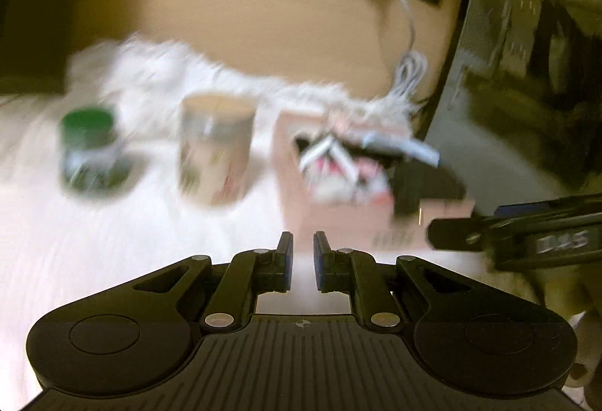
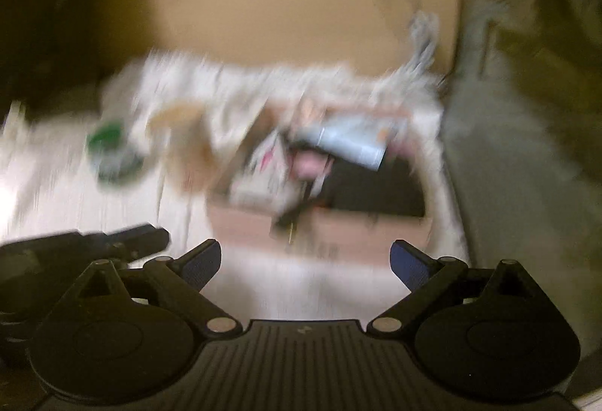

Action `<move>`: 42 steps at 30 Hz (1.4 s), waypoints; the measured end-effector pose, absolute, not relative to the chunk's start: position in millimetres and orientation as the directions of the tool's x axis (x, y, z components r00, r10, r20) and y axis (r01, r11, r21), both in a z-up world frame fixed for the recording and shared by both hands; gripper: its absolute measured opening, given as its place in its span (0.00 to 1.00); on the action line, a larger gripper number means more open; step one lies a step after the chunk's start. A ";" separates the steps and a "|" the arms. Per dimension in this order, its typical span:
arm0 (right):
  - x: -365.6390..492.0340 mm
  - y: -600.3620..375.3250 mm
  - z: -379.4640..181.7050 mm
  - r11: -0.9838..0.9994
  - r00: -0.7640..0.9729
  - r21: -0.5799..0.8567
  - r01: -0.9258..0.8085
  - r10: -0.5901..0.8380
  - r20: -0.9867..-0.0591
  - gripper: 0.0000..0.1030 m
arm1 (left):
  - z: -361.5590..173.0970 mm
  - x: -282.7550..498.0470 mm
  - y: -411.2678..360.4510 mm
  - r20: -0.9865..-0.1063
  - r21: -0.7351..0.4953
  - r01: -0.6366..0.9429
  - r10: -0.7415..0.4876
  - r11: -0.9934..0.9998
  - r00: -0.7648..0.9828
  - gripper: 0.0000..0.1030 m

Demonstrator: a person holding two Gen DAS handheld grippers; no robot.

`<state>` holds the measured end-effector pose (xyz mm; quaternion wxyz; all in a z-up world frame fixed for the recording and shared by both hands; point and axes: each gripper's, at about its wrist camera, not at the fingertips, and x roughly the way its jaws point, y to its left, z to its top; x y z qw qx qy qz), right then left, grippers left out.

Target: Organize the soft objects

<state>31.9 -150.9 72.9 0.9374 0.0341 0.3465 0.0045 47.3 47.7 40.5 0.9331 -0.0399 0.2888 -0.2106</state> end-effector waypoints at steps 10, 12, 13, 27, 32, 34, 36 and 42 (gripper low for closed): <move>32.8 -153.7 -1.2 0.993 0.678 0.015 -0.120 0.093 -0.729 1.00 | -0.1 -0.2 20.1 -0.613 -0.118 0.170 -0.207 0.978 0.762 0.12; 32.0 -157.7 -3.3 0.990 0.681 0.029 -0.141 0.119 -0.723 1.00 | -1.1 -1.5 15.3 -0.612 -0.098 0.153 -0.181 0.983 0.770 0.12; 33.2 -159.0 -3.5 0.988 0.679 0.029 -0.154 0.127 -0.723 1.00 | -1.7 -3.0 13.9 -0.613 -0.092 0.147 -0.172 0.985 0.771 0.12; 26.1 -163.7 -16.7 0.975 0.764 0.030 -0.221 0.192 -0.616 1.00 | -2.6 -8.9 0.0 -0.608 -0.010 0.123 -0.104 0.992 0.787 0.13; 26.3 -163.2 -16.1 0.975 0.764 0.029 -0.221 0.192 -0.616 1.00 | -2.7 -9.4 -0.3 -0.606 -0.011 0.121 -0.103 0.993 0.789 0.13; 26.3 -163.5 -16.0 0.975 0.764 0.030 -0.222 0.193 -0.616 1.00 | -2.7 -9.5 0.5 -0.606 -0.017 0.121 -0.107 0.992 0.788 0.13; 26.4 -163.7 -15.9 0.974 0.763 0.030 -0.223 0.194 -0.616 1.00 | -2.4 -9.4 0.5 -0.606 -0.017 0.120 -0.106 0.993 0.788 0.13; 26.3 -163.5 -15.7 0.974 0.764 0.030 -0.223 0.193 -0.616 1.00 | -2.7 -9.3 0.1 -0.606 -0.017 0.120 -0.106 0.993 0.788 0.13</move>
